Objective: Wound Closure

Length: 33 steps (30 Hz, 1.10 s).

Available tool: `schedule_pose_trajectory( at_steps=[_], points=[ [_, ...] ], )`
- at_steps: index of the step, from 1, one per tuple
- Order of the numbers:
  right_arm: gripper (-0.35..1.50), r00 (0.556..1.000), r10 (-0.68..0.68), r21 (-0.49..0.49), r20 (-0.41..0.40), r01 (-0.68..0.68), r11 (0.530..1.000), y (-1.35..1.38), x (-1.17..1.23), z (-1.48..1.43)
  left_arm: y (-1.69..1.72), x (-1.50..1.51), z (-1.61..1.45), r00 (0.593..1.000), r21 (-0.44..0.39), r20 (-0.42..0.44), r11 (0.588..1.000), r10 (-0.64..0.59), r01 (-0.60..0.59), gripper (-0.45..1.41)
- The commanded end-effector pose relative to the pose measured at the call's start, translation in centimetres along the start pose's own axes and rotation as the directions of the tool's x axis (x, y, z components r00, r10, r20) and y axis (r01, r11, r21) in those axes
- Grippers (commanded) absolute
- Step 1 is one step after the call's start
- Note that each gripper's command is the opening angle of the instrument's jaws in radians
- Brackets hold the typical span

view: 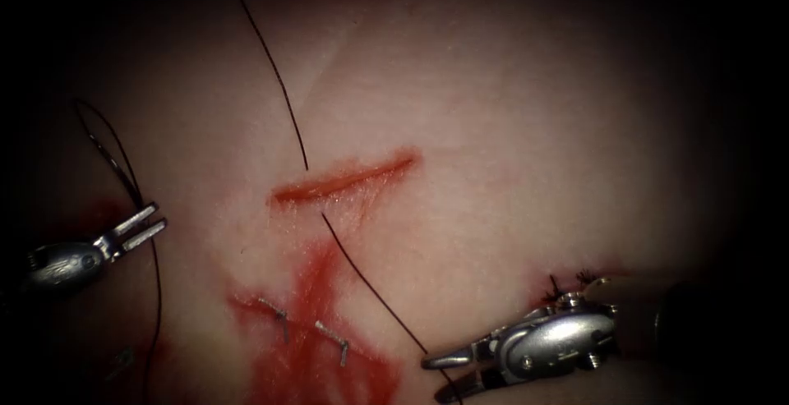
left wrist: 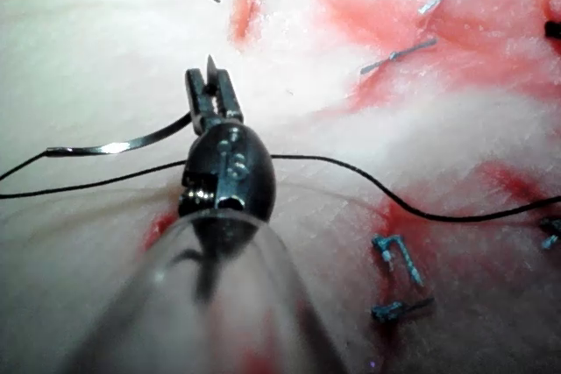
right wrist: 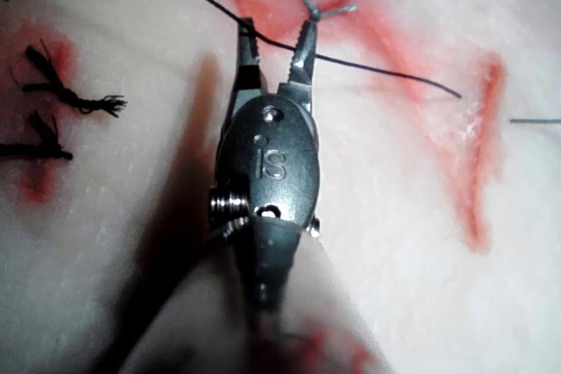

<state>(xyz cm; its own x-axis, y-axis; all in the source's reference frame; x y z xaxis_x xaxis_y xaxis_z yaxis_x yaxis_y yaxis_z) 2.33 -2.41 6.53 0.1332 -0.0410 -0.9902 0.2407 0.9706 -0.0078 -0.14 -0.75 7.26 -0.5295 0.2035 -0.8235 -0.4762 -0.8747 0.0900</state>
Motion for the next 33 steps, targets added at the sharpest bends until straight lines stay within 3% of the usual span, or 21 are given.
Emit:
schedule_pose_trajectory(
  at_steps=[1,3,5,12,17,18,20,26,33],
  points=[
    [0.91,1.000,-0.011,-0.007,-0.005,0.011,1.000,0.18,-0.14,0.18,0.03,-0.04,0.07,1.000,-0.001,-0.001,1.000,0.000,0.000,-0.45],
    [1.20,1.000,-0.008,-0.015,0.003,0.008,1.000,0.33,-0.23,0.26,0.03,-0.04,0.06,1.000,-0.001,-0.002,1.000,0.000,0.000,-0.45],
    [1.33,1.000,-0.007,-0.036,0.018,0.008,0.999,0.48,-0.35,0.35,0.03,-0.04,0.06,1.000,-0.002,-0.002,1.000,0.000,0.000,-0.45],
    [1.33,0.996,-0.063,-0.030,0.068,0.065,0.997,0.92,-0.79,0.64,0.02,-0.05,0.04,1.000,-0.004,-0.003,1.000,0.001,-0.001,-0.45],
    [1.30,0.995,-0.078,-0.015,0.063,0.079,0.997,1.00,-1.02,0.84,0.02,-0.05,0.04,1.000,-0.004,-0.003,1.000,0.001,-0.001,-0.45],
    [1.28,0.993,-0.101,-0.002,0.061,0.101,0.995,1.00,-1.20,0.96,0.02,-0.05,0.04,1.000,-0.004,-0.003,1.000,0.001,-0.001,-0.45],
    [1.28,0.992,-0.113,0.002,0.063,0.113,0.994,1.00,-1.30,1.03,0.02,-0.05,0.03,1.000,-0.004,-0.003,1.000,0.001,-0.001,-0.45],
    [1.27,0.989,-0.129,0.001,0.070,0.129,0.992,1.06,-1.43,1.18,0.02,-0.06,0.03,1.000,-0.005,-0.004,1.000,0.001,-0.001,-0.45],
    [1.13,0.990,-0.130,-0.004,0.058,0.131,0.991,1.25,-1.36,1.15,0.02,-0.06,0.02,1.000,-0.006,-0.004,1.000,0.002,-0.002,-0.45]
  ],
)
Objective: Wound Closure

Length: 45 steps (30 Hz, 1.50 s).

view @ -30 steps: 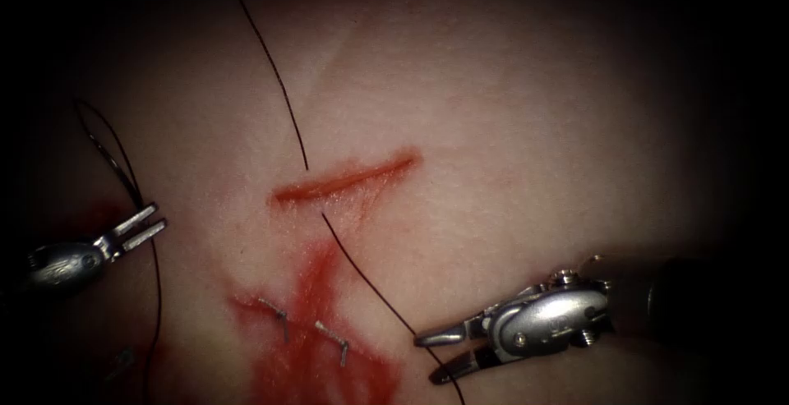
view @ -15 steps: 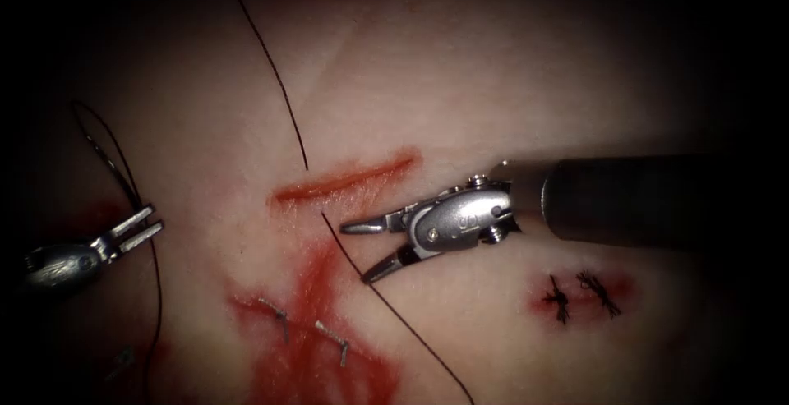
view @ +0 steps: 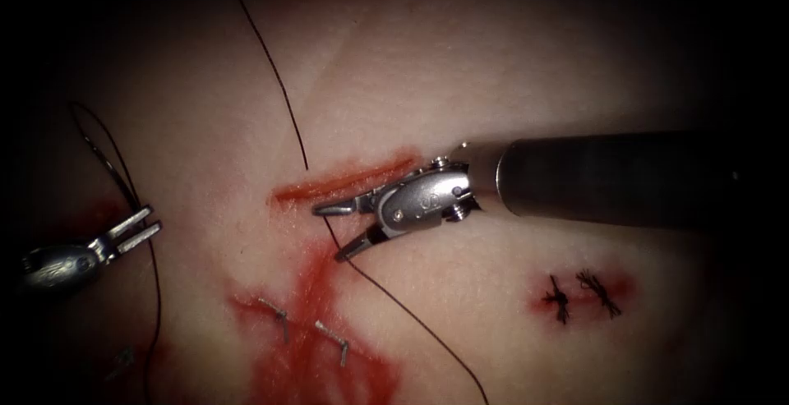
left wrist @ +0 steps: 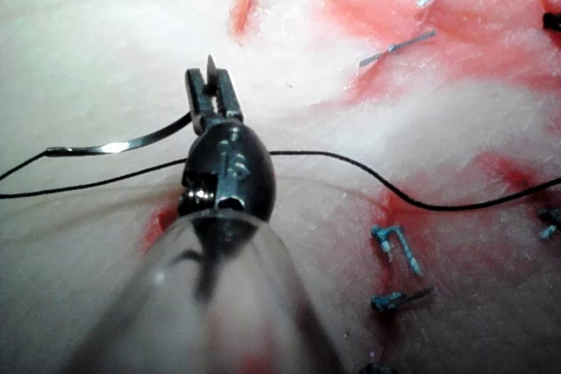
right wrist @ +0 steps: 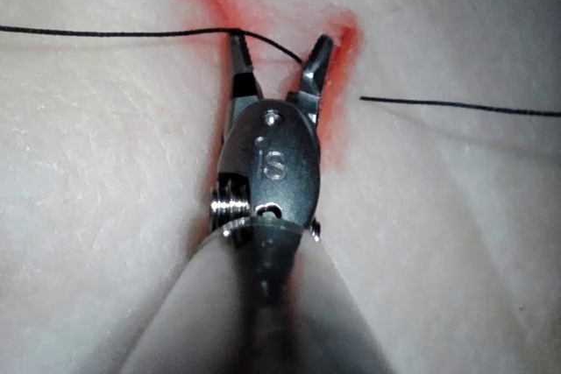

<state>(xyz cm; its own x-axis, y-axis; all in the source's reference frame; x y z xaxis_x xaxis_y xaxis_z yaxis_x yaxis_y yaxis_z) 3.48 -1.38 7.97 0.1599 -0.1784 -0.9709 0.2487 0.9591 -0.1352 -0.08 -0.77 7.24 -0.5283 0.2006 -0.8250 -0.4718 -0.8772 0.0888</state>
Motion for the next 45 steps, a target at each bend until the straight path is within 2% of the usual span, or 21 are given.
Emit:
schedule_pose_trajectory(
  at_steps=[1,4,8,10,16,27,32,34,37,40,45],
  points=[
    [1.11,1.000,-0.004,0.003,-0.003,0.004,1.000,-0.02,-0.04,0.09,0.03,-0.04,0.08,1.000,-0.001,-0.001,1.000,0.000,0.000,-0.45],
    [0.93,1.000,-0.010,0.007,-0.003,0.010,1.000,-0.07,-0.05,0.11,0.03,-0.04,0.08,1.000,-0.001,-0.001,1.000,0.000,0.000,-0.45],
    [0.43,1.000,-0.026,0.019,-0.012,0.026,0.999,-0.13,-0.06,0.13,0.03,-0.03,0.08,1.000,-0.001,-0.001,1.000,0.000,0.000,-0.45],
    [-0.35,0.999,-0.044,0.033,-0.027,0.045,0.998,-0.13,-0.07,0.13,0.03,-0.03,0.08,1.000,0.000,-0.001,1.000,0.000,0.000,-0.45],
    [-0.35,0.998,-0.050,0.037,-0.027,0.051,0.998,-0.18,-0.03,0.01,0.03,-0.04,0.08,1.000,0.000,-0.001,1.000,0.000,0.000,-0.45],
    [-0.35,0.998,-0.016,0.103,-0.063,0.023,0.994,-1.07,0.44,-0.70,0.04,-0.03,0.11,1.000,0.003,0.000,1.000,0.000,0.000,-0.45],
    [-0.35,0.997,0.007,0.150,-0.082,0.006,0.989,-1.41,0.81,-0.96,0.05,-0.03,0.11,1.000,0.001,-0.002,1.000,0.000,0.000,-0.45],
    [-0.35,0.995,0.019,0.179,-0.102,0.000,0.984,-1.50,0.95,-1.01,0.05,-0.03,0.11,1.000,0.001,-0.002,1.000,0.000,0.000,-0.45],
    [-0.35,0.993,0.020,0.251,-0.115,0.010,0.968,-1.76,1.29,-1.06,0.05,-0.02,0.11,1.000,0.001,-0.002,1.000,0.000,0.000,-0.45],
    [-0.35,0.990,0.033,0.290,-0.138,0.008,0.957,-1.90,1.47,-1.02,0.06,-0.02,0.11,1.000,0.001,-0.002,1.000,0.000,0.000,-0.45],
    [-0.35,0.988,0.046,0.305,-0.147,0.001,0.952,-1.93,1.58,-0.97,0.06,-0.02,0.10,1.000,0.002,-0.001,1.000,0.000,0.000,-0.45]
  ],
)
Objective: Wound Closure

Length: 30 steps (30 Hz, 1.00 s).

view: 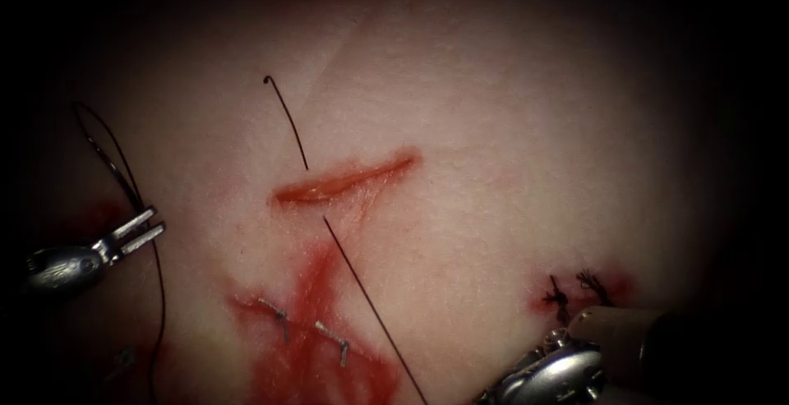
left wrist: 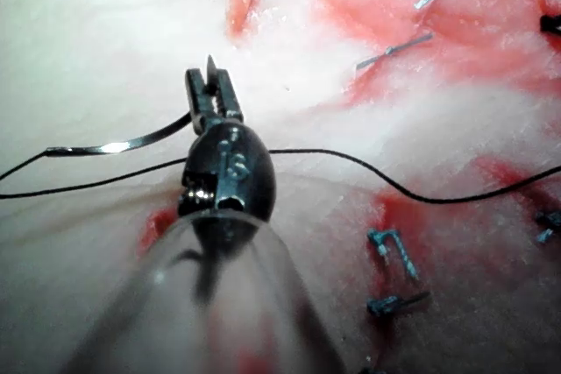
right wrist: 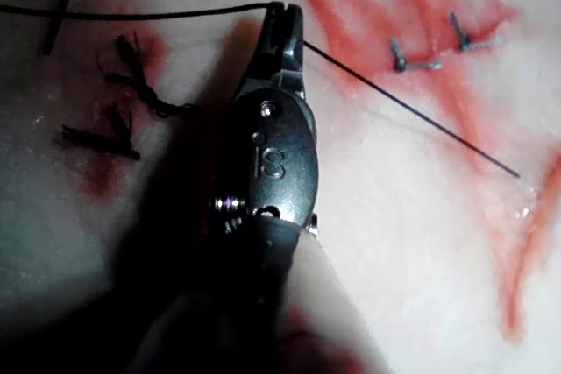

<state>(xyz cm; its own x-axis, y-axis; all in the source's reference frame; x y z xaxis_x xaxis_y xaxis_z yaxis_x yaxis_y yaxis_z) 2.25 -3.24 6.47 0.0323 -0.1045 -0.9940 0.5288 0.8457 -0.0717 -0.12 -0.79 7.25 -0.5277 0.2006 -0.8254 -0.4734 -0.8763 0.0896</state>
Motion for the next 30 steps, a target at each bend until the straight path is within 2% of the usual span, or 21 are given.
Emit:
schedule_pose_trajectory(
  at_steps=[1,2,3,4,6,11,15,19,20,22,26,30],
  points=[
    [-0.35,1.000,0.005,-0.002,-0.006,-0.005,1.000,0.02,-0.02,0.12,0.03,-0.03,0.07,1.000,0.000,-0.001,1.000,0.000,0.000,-0.45],
    [-0.35,1.000,0.009,-0.003,-0.008,-0.009,1.000,0.07,-0.01,0.12,0.02,-0.03,0.07,1.000,0.000,-0.001,1.000,0.000,0.000,-0.45],
    [0.09,1.000,0.014,-0.014,-0.003,-0.014,1.000,0.13,-0.02,0.11,0.02,-0.03,0.07,1.000,0.000,-0.001,1.000,0.000,0.000,-0.45],
    [1.10,0.999,0.045,-0.066,0.031,-0.043,0.997,0.30,-0.03,0.08,0.02,-0.03,0.07,1.000,0.000,-0.001,1.000,0.000,0.000,-0.45],
    [1.38,0.995,0.083,-0.134,0.049,-0.075,0.988,0.51,-0.05,0.01,0.03,-0.03,0.07,1.000,-0.001,-0.001,1.000,0.000,0.000,-0.45],
    [1.37,0.995,0.057,-0.203,0.078,-0.040,0.978,0.95,-0.12,-0.28,0.03,-0.03,0.07,1.000,-0.001,-0.001,1.000,0.000,0.000,-0.45],
    [1.33,0.994,0.032,-0.242,0.108,-0.005,0.970,1.23,-0.27,-0.39,0.03,-0.03,0.07,1.000,-0.001,-0.001,1.000,0.000,0.000,-0.45],
    [1.35,0.989,0.029,-0.273,0.144,0.011,0.962,1.49,-0.49,-0.33,0.02,-0.03,0.07,1.000,-0.001,-0.001,1.000,0.000,0.000,-0.45],
    [1.37,0.986,0.025,-0.293,0.167,0.025,0.956,1.63,-0.63,-0.26,0.02,-0.03,0.06,1.000,-0.001,-0.001,1.000,0.000,0.000,-0.45],
    [1.37,0.986,0.004,-0.283,0.167,0.044,0.958,1.73,-0.79,-0.17,0.02,-0.03,0.06,1.000,-0.001,-0.001,1.000,0.000,0.000,-0.45],
    [1.35,0.983,-0.008,-0.290,0.184,0.062,0.955,1.82,-1.09,-0.04,0.02,-0.04,0.03,1.000,-0.003,-0.002,1.000,0.001,-0.001,-0.45],
    [1.25,0.985,-0.022,-0.314,0.171,0.076,0.946,1.86,-1.34,0.01,0.02,-0.04,0.00,1.000,-0.005,-0.003,1.000,0.001,-0.001,-0.45]
  ],
)
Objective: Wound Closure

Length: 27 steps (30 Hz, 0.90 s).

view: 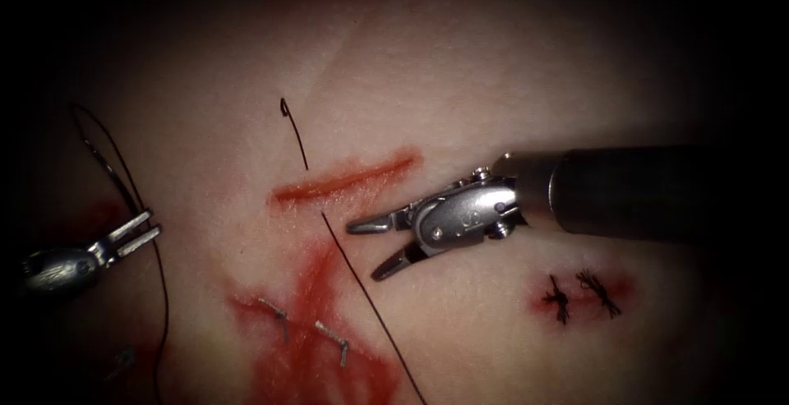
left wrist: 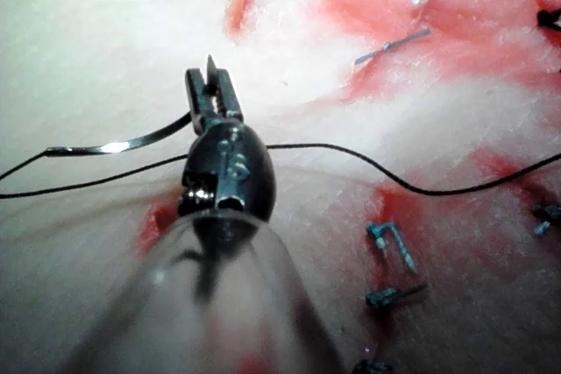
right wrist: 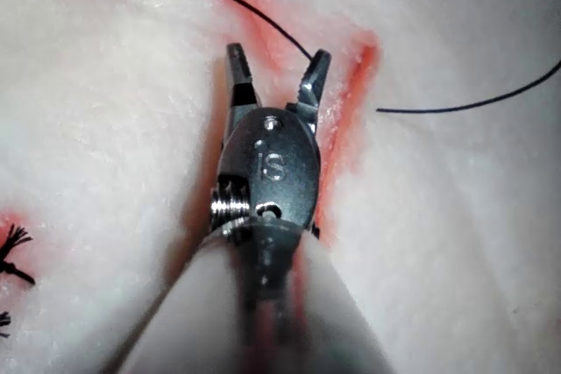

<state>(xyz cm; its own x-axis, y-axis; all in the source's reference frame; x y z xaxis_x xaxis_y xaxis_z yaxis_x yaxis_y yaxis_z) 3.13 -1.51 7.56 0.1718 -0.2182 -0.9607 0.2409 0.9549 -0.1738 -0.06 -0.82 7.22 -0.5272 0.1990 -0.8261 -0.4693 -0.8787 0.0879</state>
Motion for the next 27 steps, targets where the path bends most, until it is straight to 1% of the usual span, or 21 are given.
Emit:
schedule_pose_trajectory(
  at_steps=[1,3,6,8,10,13,15,17,19,20,21,22,27],
  points=[
    [1.23,1.000,0.009,-0.015,-0.015,-0.009,1.000,-0.02,-0.14,0.10,0.03,-0.04,0.08,1.000,-0.001,-0.002,1.000,0.000,0.000,-0.45],
    [1.21,0.999,0.034,-0.029,-0.032,-0.035,0.999,-0.02,-0.22,0.15,0.02,-0.03,0.09,1.000,-0.001,-0.002,1.000,0.000,0.000,-0.45],
    [1.21,0.998,0.045,-0.038,-0.035,-0.047,0.998,-0.04,-0.27,0.22,0.02,-0.03,0.11,1.000,0.001,-0.002,1.000,0.000,0.000,-0.45],
    [1.21,0.998,0.055,-0.041,-0.042,-0.057,0.998,-0.05,-0.28,0.27,0.03,-0.03,0.12,1.000,0.002,-0.001,1.000,0.000,0.000,-0.45],
    [1.21,0.994,0.079,-0.055,-0.070,-0.083,0.995,-0.05,-0.27,0.34,0.03,-0.03,0.12,1.000,0.002,-0.001,1.000,0.000,0.000,-0.45],
    [1.20,0.992,0.098,-0.052,-0.076,-0.102,0.993,-0.03,-0.26,0.43,0.03,-0.03,0.12,1.000,0.002,-0.001,1.000,0.000,0.000,-0.45],
    [1.15,0.992,0.098,-0.053,-0.076,-0.102,0.993,-0.01,-0.26,0.47,0.03,-0.03,0.12,1.000,0.002,-0.001,1.000,0.000,0.000,-0.45],
    [1.03,0.992,0.098,-0.050,-0.079,-0.102,0.993,-0.01,-0.26,0.48,0.03,-0.03,0.11,1.000,0.002,-0.001,1.000,0.000,0.000,-0.45],
    [0.68,0.992,0.098,-0.049,-0.080,-0.102,0.994,-0.01,-0.26,0.48,0.03,-0.03,0.11,1.000,0.002,-0.001,1.000,0.000,0.000,-0.45],
    [0.34,0.992,0.097,-0.048,-0.081,-0.101,0.994,-0.01,-0.26,0.47,0.03,-0.03,0.11,1.000,0.002,-0.001,1.000,0.000,0.000,-0.45],
    [-0.15,0.992,0.097,-0.047,-0.081,-0.101,0.994,-0.02,-0.26,0.46,0.03,-0.03,0.11,1.000,0.002,-0.001,1.000,0.000,0.000,-0.45],
    [-0.35,0.992,0.096,-0.038,-0.088,-0.099,0.994,-0.04,-0.25,0.44,0.03,-0.03,0.11,1.000,0.002,-0.001,1.000,0.000,0.000,-0.45],
    [-0.35,0.991,0.091,-0.022,-0.101,-0.094,0.995,-0.12,-0.21,0.34,0.03,-0.03,0.11,1.000,0.002,-0.001,1.000,0.000,0.000,-0.45]
  ],
)
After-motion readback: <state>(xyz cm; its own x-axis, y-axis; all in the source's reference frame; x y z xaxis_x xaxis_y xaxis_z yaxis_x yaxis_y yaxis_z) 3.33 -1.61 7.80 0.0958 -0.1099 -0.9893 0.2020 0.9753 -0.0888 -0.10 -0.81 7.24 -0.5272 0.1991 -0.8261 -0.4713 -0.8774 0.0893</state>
